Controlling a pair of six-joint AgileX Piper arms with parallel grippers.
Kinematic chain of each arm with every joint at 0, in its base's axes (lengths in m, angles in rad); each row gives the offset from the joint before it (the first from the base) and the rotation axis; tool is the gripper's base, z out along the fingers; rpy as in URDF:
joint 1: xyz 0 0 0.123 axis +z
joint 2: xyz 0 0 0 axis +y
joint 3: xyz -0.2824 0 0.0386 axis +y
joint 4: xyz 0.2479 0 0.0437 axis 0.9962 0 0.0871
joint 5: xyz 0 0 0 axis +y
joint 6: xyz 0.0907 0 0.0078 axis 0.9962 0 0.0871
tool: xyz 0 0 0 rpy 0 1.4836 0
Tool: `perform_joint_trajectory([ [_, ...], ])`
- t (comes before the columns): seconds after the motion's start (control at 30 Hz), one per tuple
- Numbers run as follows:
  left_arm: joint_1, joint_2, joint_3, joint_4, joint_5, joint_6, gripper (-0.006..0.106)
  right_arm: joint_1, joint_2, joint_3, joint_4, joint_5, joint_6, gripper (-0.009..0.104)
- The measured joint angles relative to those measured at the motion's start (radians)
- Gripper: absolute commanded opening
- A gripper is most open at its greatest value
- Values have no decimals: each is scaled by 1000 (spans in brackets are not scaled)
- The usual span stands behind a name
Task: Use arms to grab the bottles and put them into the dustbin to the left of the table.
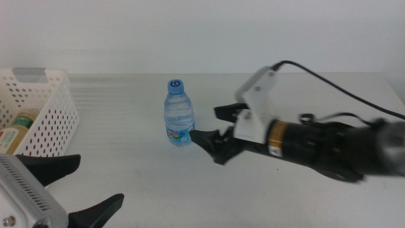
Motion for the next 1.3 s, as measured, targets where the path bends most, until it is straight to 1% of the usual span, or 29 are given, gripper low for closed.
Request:
perform_joint_trajectory([
  [0.13,0,0,0,0,0,0,90,0,-163,135,49,0,-4,76],
  [0.27,0,0,0,0,0,0,90,0,-323,241,52,41,14,76],
  [0.4,0,0,0,0,0,0,90,0,-513,301,49,150,59,76],
  [0.57,0,0,0,0,0,0,90,0,-739,369,20,315,83,76],
  [0.63,0,0,0,0,0,0,90,0,-816,396,26,366,94,76],
  [0.67,0,0,0,0,0,0,90,0,-855,412,44,393,95,75],
  [0.7,0,0,0,0,0,0,90,0,-890,422,65,416,94,75],
  [0.73,0,0,0,0,0,0,90,0,-922,433,101,447,82,74],
  [0.8,0,0,0,0,0,0,90,0,-970,450,193,505,15,72],
  [0.9,0,0,0,0,0,0,90,0,-1030,476,356,587,-144,70],
  [0.93,0,0,0,0,0,0,90,0,-1070,489,485,631,-274,70],
  [1.03,0,0,0,0,0,0,90,0,-1126,492,634,691,-441,70],
  [1.1,0,0,0,0,0,0,90,4,-1163,492,688,721,-518,70],
  [1.13,0,0,0,0,0,0,90,10,-1176,492,702,739,-550,70],
  [1.3,0,0,0,0,0,0,90,82,-1196,493,725,816,-594,70],
])
